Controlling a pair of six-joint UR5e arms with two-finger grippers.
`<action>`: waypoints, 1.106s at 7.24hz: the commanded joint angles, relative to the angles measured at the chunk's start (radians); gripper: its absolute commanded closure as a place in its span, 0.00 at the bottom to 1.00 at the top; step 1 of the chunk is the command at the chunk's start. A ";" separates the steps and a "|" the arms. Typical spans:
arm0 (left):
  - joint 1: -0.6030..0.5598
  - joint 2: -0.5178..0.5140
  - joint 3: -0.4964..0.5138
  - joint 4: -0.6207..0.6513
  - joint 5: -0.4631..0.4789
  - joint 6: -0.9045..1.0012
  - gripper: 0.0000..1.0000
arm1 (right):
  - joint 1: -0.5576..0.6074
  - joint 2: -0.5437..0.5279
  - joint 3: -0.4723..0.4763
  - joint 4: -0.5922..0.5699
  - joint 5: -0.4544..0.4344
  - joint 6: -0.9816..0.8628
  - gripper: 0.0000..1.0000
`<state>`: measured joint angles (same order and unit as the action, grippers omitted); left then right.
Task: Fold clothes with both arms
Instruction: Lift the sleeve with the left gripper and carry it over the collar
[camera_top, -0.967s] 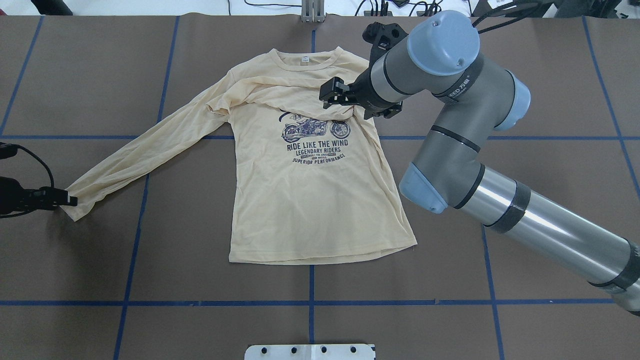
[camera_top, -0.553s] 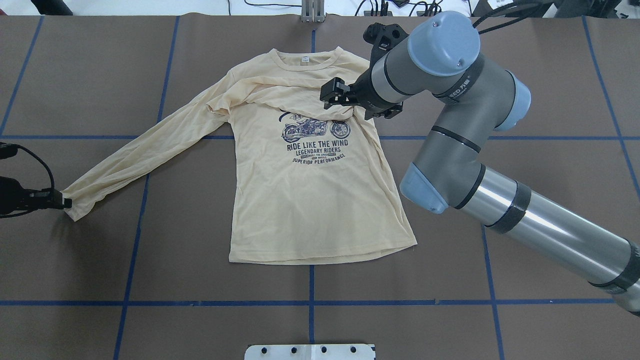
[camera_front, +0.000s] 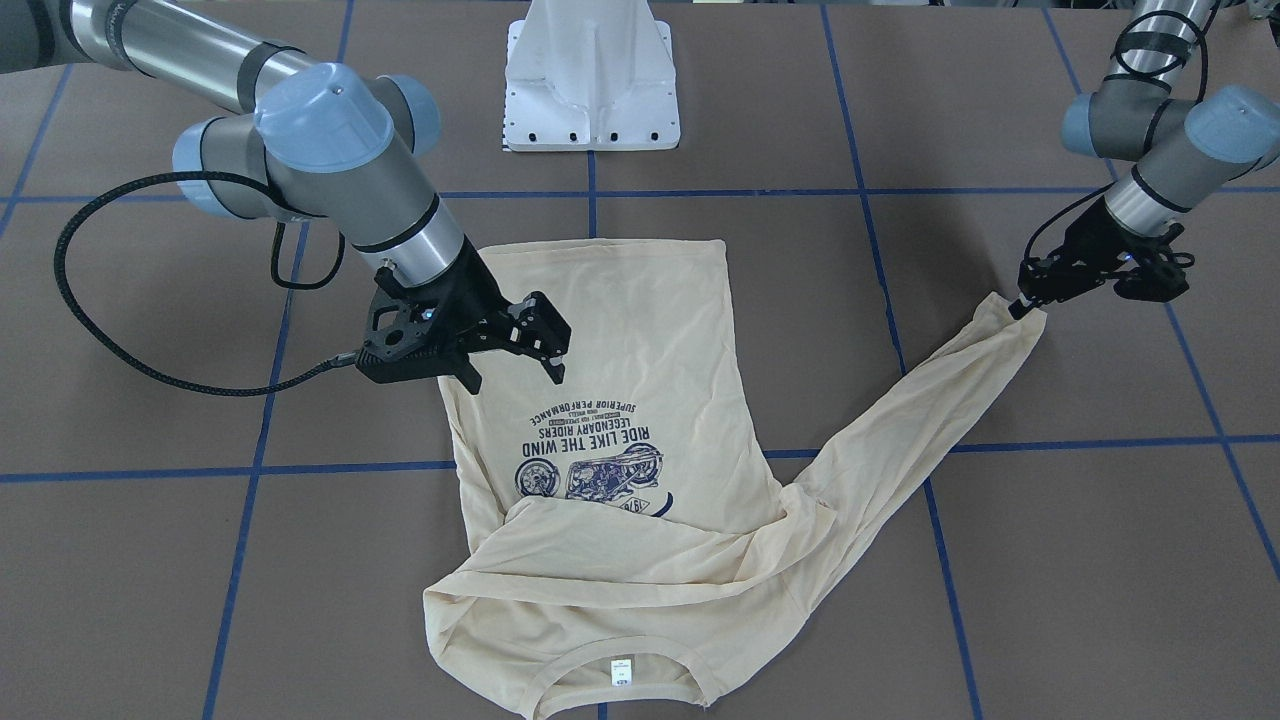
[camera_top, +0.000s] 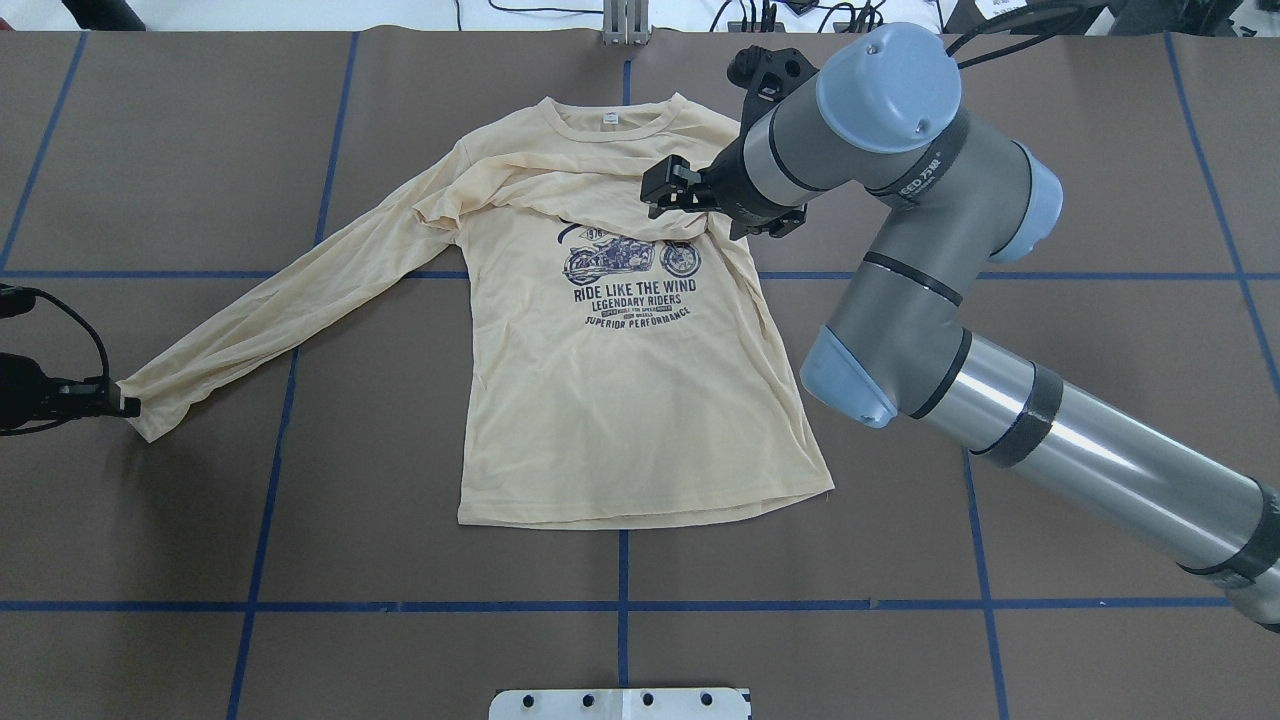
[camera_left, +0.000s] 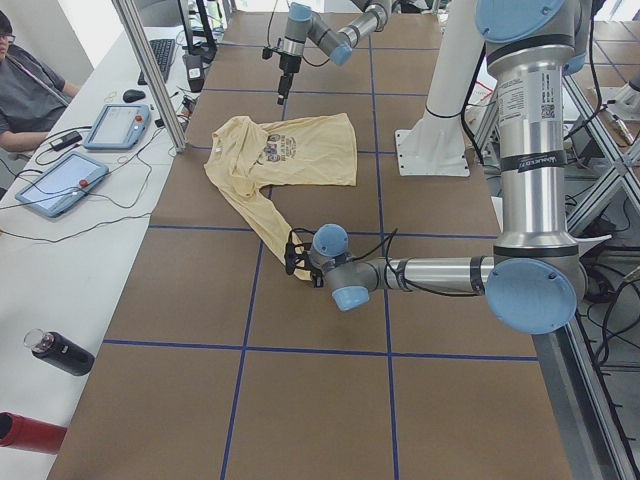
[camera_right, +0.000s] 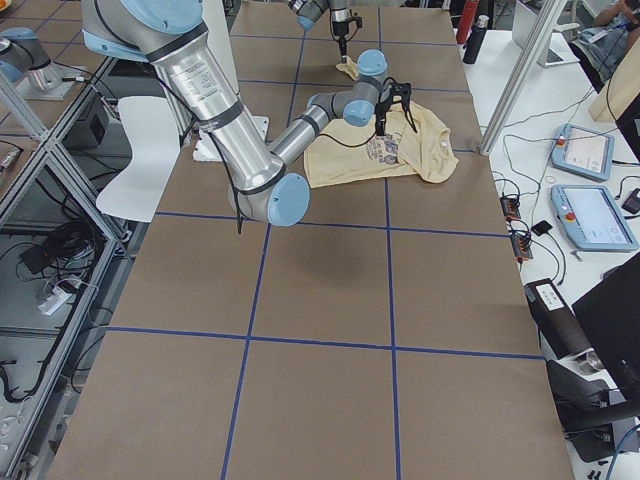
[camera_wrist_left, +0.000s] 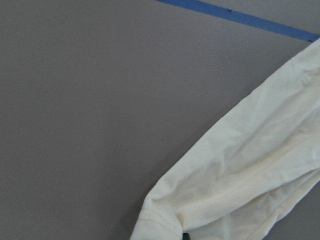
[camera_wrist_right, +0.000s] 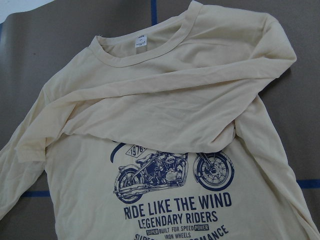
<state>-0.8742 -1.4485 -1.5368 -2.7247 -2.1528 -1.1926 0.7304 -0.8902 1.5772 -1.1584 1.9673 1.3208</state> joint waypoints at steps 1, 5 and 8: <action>-0.005 0.005 -0.127 0.092 -0.016 -0.019 1.00 | 0.007 -0.003 0.001 0.000 0.013 0.000 0.01; -0.028 -0.200 -0.206 0.403 -0.002 -0.064 1.00 | 0.086 -0.206 0.130 -0.004 0.113 -0.052 0.01; -0.089 -0.514 -0.116 0.698 0.062 -0.064 1.00 | 0.139 -0.294 0.165 -0.004 0.178 -0.123 0.01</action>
<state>-0.9390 -1.8297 -1.7051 -2.1356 -2.1135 -1.2558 0.8442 -1.1502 1.7308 -1.1627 2.1139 1.2186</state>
